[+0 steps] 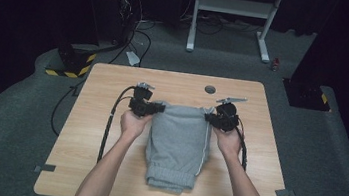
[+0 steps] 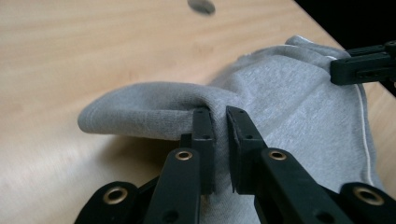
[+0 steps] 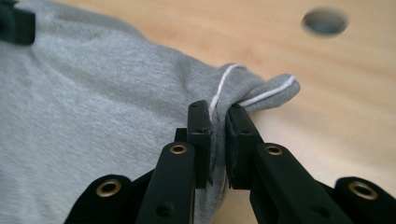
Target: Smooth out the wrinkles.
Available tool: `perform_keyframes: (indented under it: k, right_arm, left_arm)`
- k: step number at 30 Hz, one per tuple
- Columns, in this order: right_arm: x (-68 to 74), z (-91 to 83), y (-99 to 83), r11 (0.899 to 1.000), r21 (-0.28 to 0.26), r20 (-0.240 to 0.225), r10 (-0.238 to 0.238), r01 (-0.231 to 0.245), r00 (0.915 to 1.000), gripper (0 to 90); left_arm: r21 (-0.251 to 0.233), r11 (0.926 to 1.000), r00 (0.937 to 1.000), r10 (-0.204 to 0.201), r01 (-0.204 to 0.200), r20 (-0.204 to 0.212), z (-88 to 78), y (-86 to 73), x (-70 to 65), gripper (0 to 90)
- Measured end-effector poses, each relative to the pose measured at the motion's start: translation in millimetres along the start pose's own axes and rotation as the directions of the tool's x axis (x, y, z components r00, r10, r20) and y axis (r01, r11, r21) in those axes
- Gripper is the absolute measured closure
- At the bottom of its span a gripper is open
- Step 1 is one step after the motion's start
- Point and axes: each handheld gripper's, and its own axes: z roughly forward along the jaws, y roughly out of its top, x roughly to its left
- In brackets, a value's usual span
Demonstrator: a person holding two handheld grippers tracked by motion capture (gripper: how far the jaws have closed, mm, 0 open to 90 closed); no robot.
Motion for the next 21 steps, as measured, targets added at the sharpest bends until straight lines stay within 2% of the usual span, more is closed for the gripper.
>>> perform_keyframes:
  k: [5,7,8,10,13,17,21]
  right_arm:
    - [-3.9,-16.8,34.7,0.997,-0.073,0.029,0.007,-0.004,0.9995,81.8]
    - [-3.6,-26.4,45.0,0.993,-0.116,0.026,0.012,-0.009,0.9996,81.8]
    - [-2.3,-29.9,47.1,0.992,-0.128,0.023,0.012,-0.009,0.9997,81.8]
    - [2.0,-32.8,45.6,0.991,-0.134,0.025,-0.013,0.017,0.9996,81.8]
    - [5.0,-31.9,34.5,0.99,-0.138,0.011,-0.029,0.03,0.9995,81.7]
    - [4.4,-27.4,20.1,0.99,-0.142,-0.011,-0.018,0.016,0.9998,81.7]
    - [4.8,-21.7,15.0,0.992,-0.127,-0.021,-0.024,0.021,0.9995,81.7]
  left_arm:
    - [-0.053,0.9981,0.9994,0.029,-0.03,-0.02,-12.9,28.7,-5.0,82.4]
    - [-0.083,0.9961,0.9995,0.027,-0.028,-0.016,-19.5,32.9,-8.3,82.5]
    - [-0.088,0.9953,0.9991,0.039,-0.04,-0.015,-21.9,32.6,-10.2,82.4]
    - [-0.094,0.9943,0.9988,0.049,-0.049,0.002,-24.3,28.2,-13.1,82.3]
    - [-0.106,0.9942,0.9984,0.023,-0.017,0.051,-24.6,16.0,-12.2,82.2]
    - [-0.077,0.997,0.9982,0.007,-0.002,0.06,-20.0,2.1,-6.9,82.2]
    - [-0.058,0.9983,0.9985,0.011,-0.008,0.054,-16.1,-5.2,-5.7,82.2]
